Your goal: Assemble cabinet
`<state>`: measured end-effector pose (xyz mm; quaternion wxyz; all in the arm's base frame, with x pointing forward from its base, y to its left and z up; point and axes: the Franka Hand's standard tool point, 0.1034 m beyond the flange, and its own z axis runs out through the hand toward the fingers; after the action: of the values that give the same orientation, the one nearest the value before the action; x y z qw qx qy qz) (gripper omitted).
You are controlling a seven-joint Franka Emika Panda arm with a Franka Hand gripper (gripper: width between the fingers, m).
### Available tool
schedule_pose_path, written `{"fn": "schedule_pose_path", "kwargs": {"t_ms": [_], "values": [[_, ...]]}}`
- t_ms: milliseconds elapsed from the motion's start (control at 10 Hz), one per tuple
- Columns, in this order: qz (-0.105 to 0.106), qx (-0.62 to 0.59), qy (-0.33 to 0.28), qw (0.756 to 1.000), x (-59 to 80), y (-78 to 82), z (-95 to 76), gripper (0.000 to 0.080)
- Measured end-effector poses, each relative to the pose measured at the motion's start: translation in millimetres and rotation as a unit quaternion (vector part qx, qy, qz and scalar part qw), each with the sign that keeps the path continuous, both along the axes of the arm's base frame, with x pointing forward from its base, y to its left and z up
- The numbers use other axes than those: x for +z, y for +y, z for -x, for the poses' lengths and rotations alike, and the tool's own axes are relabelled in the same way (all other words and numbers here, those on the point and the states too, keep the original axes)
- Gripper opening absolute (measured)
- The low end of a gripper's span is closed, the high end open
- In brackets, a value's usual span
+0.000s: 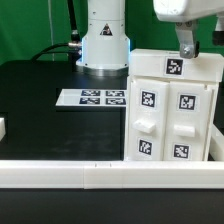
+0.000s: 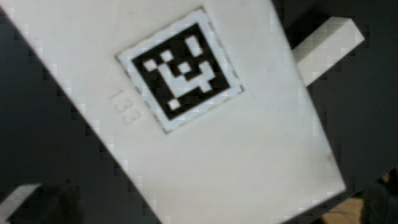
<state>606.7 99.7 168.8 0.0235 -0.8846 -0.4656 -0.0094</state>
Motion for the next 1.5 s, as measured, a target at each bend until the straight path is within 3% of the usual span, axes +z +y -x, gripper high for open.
{"fn": "schedule_pose_path", "kwargs": {"t_ms": [200, 800, 1000, 1500], "values": [[0.012, 0.057, -0.004, 0.998, -3.6, -1.9, 1.7, 0.0797], [0.014, 0.042, 0.004, 0.999, -16.3, -11.8, 6.8, 0.0797], [0.014, 0.034, 0.004, 0.999, -16.3, -12.6, 6.7, 0.0558], [0.015, -0.041, 0.007, 0.999, -16.4, -13.7, 6.5, 0.056]]}}
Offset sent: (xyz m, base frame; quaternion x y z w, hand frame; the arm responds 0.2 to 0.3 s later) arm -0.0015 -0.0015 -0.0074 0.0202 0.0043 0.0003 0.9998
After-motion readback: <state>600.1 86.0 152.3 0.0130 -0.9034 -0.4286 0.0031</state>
